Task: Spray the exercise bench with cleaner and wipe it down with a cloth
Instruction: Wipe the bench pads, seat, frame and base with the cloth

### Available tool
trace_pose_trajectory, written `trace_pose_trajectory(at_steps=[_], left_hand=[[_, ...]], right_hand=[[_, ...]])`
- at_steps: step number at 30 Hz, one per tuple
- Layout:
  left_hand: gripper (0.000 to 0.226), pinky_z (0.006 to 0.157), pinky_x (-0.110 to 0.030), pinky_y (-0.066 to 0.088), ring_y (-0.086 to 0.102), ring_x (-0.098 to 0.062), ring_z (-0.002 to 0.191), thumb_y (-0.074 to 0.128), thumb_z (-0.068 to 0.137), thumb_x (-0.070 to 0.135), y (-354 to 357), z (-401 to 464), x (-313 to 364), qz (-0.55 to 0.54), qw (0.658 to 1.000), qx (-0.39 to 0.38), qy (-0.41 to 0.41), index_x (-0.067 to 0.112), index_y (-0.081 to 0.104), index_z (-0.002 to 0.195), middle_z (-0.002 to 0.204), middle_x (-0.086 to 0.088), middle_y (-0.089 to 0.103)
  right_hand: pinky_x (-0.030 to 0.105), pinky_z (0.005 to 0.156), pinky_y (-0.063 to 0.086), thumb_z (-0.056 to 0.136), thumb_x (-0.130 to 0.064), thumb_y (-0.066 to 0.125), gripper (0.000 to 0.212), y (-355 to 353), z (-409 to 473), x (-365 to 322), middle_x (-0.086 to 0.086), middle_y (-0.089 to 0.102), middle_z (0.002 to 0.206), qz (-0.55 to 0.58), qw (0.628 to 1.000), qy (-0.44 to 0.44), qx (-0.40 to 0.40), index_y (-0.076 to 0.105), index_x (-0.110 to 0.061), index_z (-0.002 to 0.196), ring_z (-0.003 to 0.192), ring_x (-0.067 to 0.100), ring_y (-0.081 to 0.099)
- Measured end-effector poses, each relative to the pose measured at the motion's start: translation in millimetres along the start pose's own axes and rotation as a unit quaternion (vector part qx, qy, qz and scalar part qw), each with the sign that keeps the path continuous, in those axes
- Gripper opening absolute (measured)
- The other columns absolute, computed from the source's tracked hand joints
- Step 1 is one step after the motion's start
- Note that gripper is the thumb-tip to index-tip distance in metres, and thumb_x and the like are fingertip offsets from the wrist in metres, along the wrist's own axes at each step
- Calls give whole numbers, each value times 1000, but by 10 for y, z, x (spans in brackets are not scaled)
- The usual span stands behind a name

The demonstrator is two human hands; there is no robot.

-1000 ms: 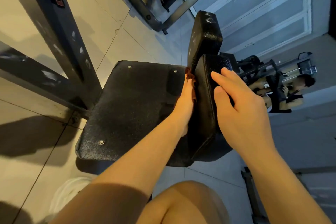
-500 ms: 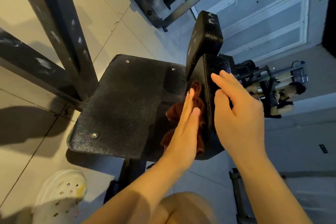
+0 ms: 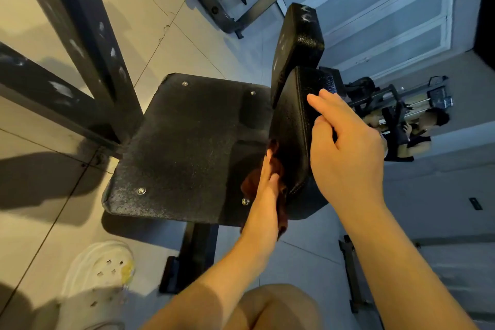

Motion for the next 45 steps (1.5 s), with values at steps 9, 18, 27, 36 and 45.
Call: trace_pose_trajectory(at_steps=[9, 18, 27, 36, 45], left_hand=[[53, 117, -37, 29, 36, -16, 140, 32, 103, 41, 154, 769, 490, 11, 998, -46, 52, 24, 25, 152, 154, -4, 35], [47, 117, -42, 28, 35, -7, 139, 38, 101, 43, 25, 220, 72, -44, 999, -5, 9, 42, 32, 148, 152, 14, 38], [51, 118, -32, 24, 29, -12, 142, 33, 102, 34, 210, 1100, 659, 23, 994, -71, 83, 27, 26, 152, 157, 1, 28], [48, 114, -39, 34, 44, -10, 134, 35, 103, 43, 144, 608, 382, 3, 997, -62, 52, 33, 31, 149, 149, 3, 44], [80, 117, -37, 26, 29, -12, 144, 44, 80, 62, 306, 822, 564, 63, 986, -68, 136, 29, 28, 151, 158, 2, 27]], right_hand=[[38, 106, 44, 90, -23, 36, 47, 31, -19, -18, 1, 59, 136, -58, 997, -31, 36, 65, -16, 126, 134, 13, 47], [25, 106, 39, 90, -20, 37, 46, 37, -51, -27, -2, 58, 137, -55, 998, -23, 33, 64, -17, 127, 135, 10, 45], [37, 106, 44, 89, -21, 39, 45, 41, -43, 2, -1, 59, 134, -39, 998, -36, 42, 65, -16, 126, 132, 10, 48], [37, 105, 45, 89, -22, 38, 45, 36, -37, -20, -4, 59, 134, -52, 997, -26, 46, 66, -19, 124, 132, 8, 47], [34, 75, 55, 92, -28, 33, 45, 25, -27, -10, -2, 71, 108, 3, 998, -48, 48, 69, -18, 116, 95, 15, 66]])
Point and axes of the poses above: each hand's wrist, its own z-axis towards the middle knuckle, its own y-axis out of the palm, x = y × z, the point moved 2 cm from there along z, towards the middle knuckle
